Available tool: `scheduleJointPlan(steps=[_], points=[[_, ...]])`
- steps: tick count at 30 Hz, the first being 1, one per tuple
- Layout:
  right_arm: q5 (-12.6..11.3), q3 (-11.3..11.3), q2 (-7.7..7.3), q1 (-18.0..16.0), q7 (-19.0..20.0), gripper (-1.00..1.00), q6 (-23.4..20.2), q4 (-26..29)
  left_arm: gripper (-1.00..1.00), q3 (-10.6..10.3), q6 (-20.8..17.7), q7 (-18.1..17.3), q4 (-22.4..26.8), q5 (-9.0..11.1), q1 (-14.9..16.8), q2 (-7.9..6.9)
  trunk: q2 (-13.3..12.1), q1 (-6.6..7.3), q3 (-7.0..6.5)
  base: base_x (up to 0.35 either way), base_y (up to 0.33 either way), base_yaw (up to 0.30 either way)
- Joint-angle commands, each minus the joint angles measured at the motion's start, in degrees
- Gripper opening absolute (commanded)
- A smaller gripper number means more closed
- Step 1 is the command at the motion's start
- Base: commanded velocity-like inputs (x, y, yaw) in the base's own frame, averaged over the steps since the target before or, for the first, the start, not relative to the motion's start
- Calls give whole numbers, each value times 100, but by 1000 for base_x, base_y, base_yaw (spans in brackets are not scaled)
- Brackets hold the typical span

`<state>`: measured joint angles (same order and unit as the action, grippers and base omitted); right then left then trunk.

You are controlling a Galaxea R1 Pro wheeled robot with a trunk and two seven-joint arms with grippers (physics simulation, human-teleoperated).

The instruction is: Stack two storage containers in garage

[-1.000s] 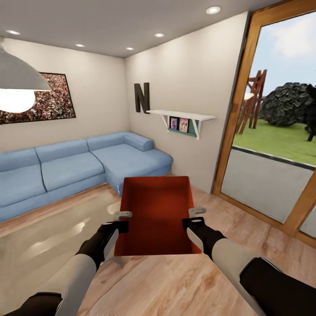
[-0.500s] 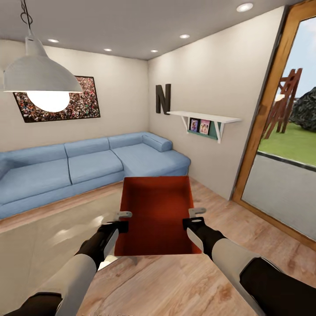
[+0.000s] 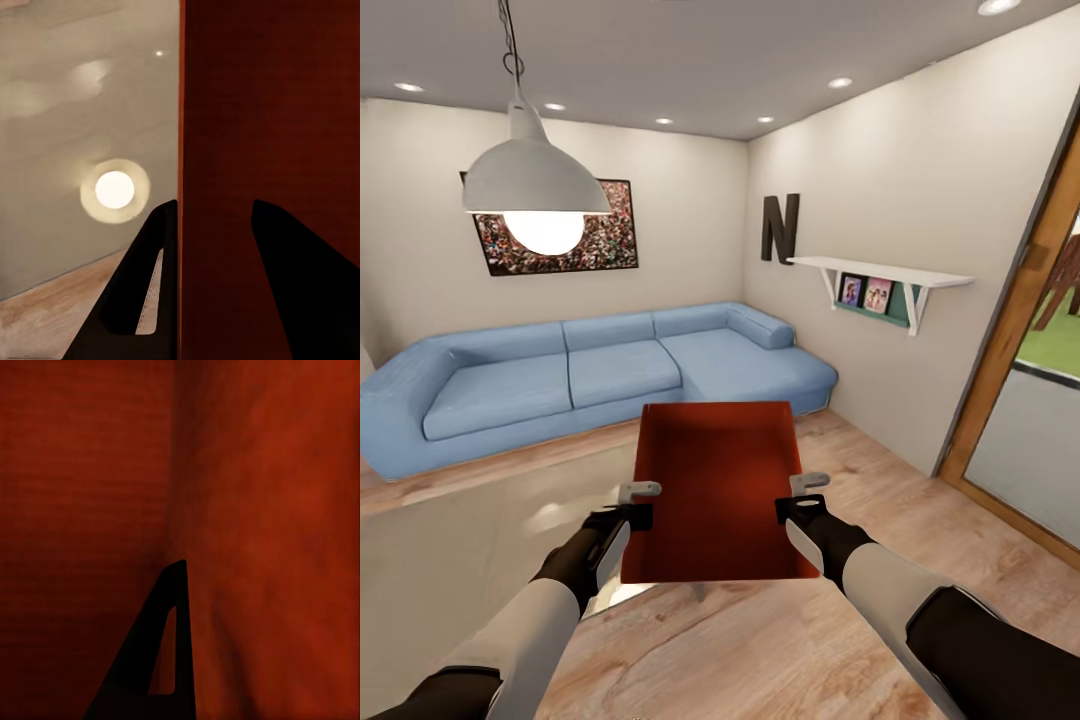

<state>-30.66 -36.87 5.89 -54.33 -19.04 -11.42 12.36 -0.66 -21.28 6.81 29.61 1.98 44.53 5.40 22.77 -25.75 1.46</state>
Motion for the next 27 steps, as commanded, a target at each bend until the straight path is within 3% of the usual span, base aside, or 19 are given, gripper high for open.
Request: scheduleJointPlan(steps=[1, 27], points=[[165, 119, -88, -7, -205, -100, 348, 21, -100, 83, -34, 48, 1, 4, 3, -4, 14, -4, 11, 0, 0, 295], [165, 119, -88, -8, -205, -100, 343, 21, -100, 101, -35, 48, 1, 10, 3, -4, 14, -4, -59, 0, 0, 295]])
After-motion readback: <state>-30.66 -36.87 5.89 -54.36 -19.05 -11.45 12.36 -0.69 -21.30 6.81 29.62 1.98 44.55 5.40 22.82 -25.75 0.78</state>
